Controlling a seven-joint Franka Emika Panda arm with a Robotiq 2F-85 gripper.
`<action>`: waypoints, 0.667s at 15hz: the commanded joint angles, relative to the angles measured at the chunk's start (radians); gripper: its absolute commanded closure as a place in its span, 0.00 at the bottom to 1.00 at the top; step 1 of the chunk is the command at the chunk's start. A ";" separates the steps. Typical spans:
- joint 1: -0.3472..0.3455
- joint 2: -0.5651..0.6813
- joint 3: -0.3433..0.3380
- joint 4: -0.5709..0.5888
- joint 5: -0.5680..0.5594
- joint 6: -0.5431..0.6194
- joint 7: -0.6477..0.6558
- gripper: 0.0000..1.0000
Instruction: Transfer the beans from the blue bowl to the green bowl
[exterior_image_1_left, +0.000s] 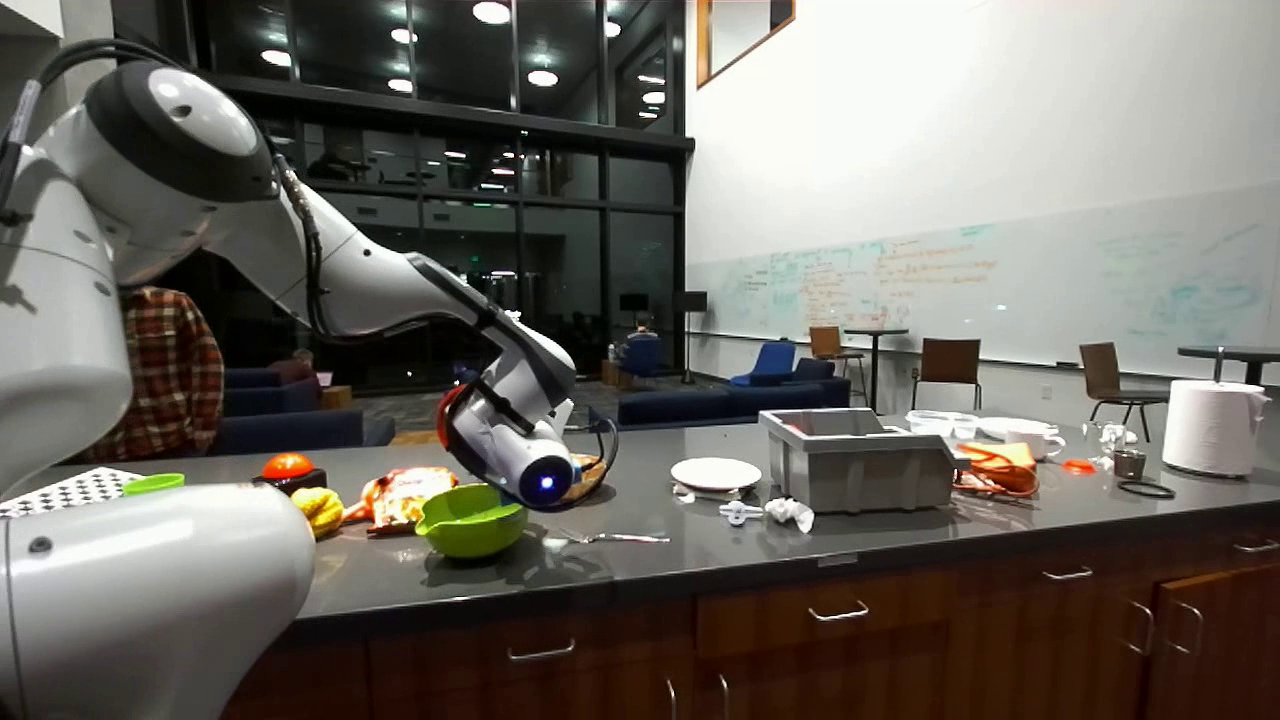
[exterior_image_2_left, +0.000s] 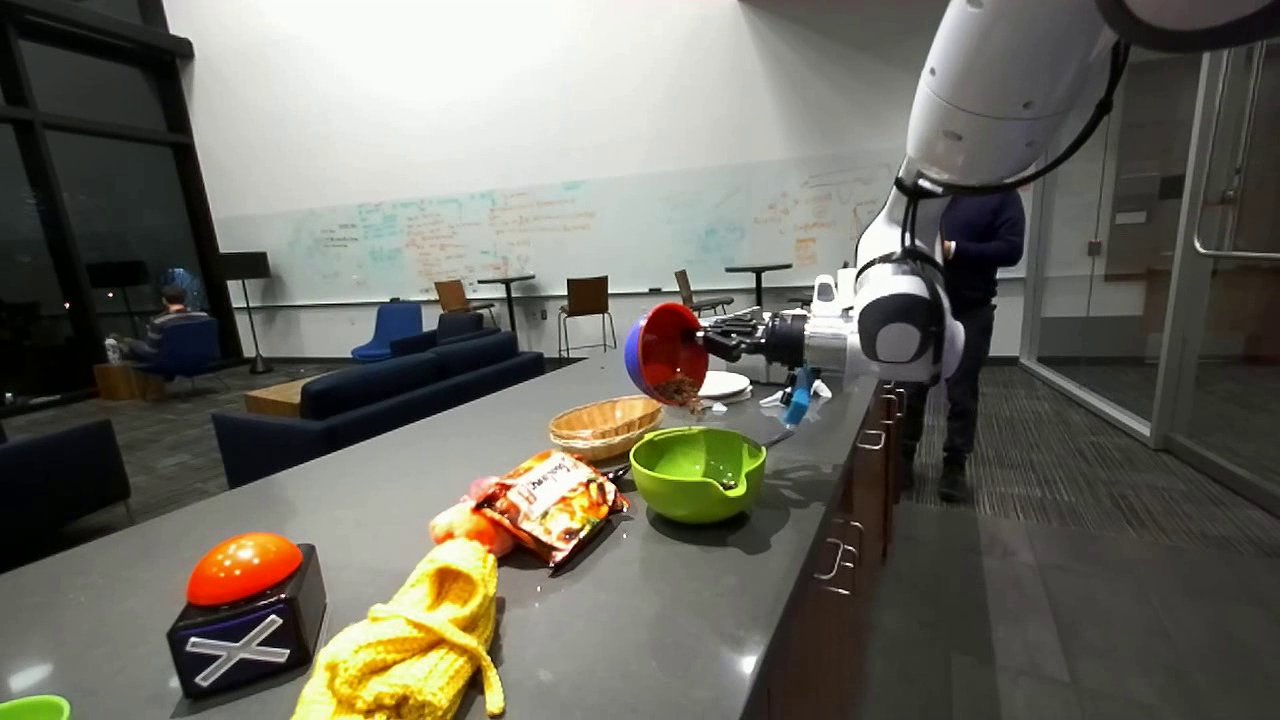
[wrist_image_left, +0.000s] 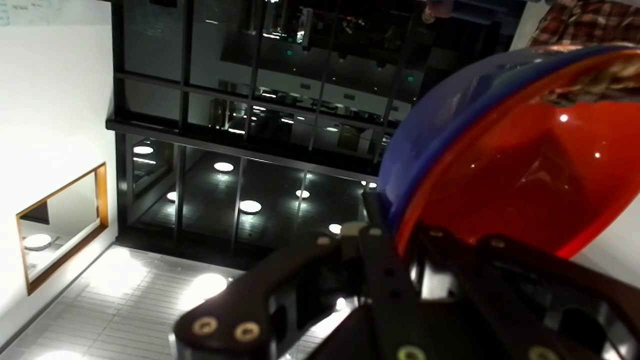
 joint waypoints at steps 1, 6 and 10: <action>0.095 0.045 -0.107 -0.020 0.000 -0.011 0.000 0.98; 0.150 0.069 -0.171 -0.027 0.000 0.004 0.000 0.98; 0.161 0.098 -0.189 -0.026 -0.002 0.013 -0.001 0.98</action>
